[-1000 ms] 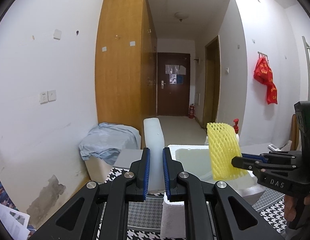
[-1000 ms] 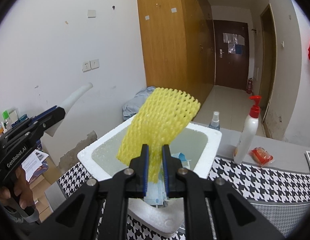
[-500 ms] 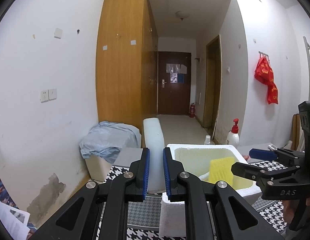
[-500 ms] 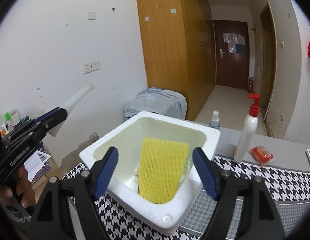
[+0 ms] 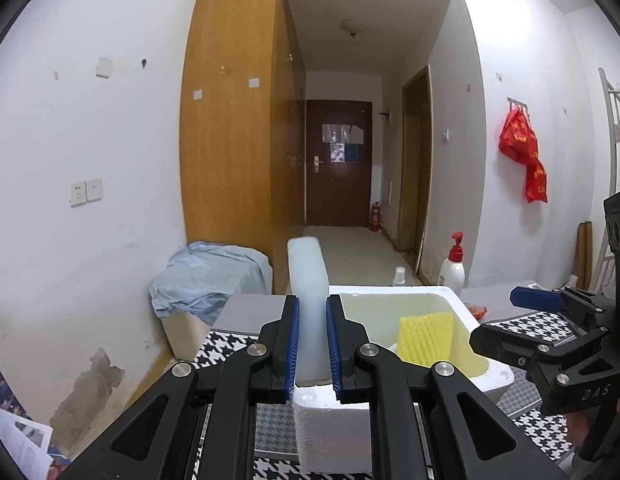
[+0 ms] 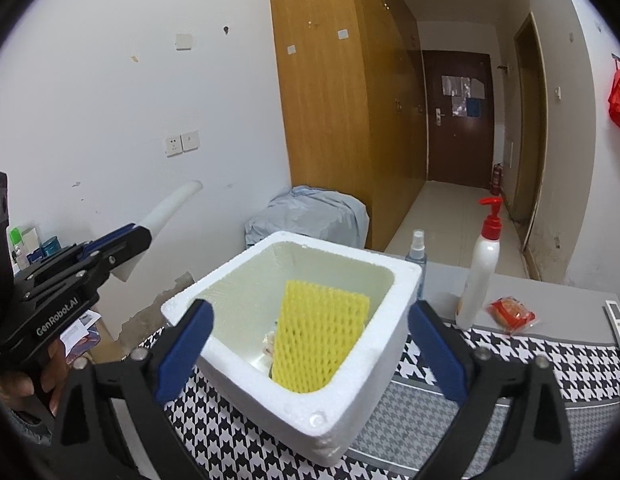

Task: Organize soft objects
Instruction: 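Lower the white foam tube into the foam box and open the left tool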

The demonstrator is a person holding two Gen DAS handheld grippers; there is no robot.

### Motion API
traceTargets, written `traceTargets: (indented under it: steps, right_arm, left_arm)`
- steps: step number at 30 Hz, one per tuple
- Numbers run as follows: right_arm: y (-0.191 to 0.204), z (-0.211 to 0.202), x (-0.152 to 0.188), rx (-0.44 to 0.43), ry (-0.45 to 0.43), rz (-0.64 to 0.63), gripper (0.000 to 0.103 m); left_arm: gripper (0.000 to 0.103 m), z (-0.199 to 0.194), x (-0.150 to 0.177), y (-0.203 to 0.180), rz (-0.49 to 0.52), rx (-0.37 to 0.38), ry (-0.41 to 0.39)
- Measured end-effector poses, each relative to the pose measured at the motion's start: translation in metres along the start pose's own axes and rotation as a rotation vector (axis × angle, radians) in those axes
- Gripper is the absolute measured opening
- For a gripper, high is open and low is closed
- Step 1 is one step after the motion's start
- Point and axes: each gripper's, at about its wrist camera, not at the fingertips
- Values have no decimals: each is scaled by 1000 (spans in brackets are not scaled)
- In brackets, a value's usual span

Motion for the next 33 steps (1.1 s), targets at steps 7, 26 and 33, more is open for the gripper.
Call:
traceTargets:
  steps: [7,26,33]
  right_arm:
    - [-2,-14,3,17,-25,-13,103]
    - [-15,-44,12,122,-61,20,103]
    - [-21,-57,19,158,-73,42,103]
  left_arm:
    - [15,4,0,-12,14,28,9]
    - [15,12,0,-42,47,149,21]
    - [15,16,0,-53,58,180,30]
Point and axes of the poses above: each gripper's, at about its wrist camera, not at the fingertips, and z roughly the way its jaws point, y to its left, x to its underside, and after that the axes turned 15 degrees about -x, right-handed
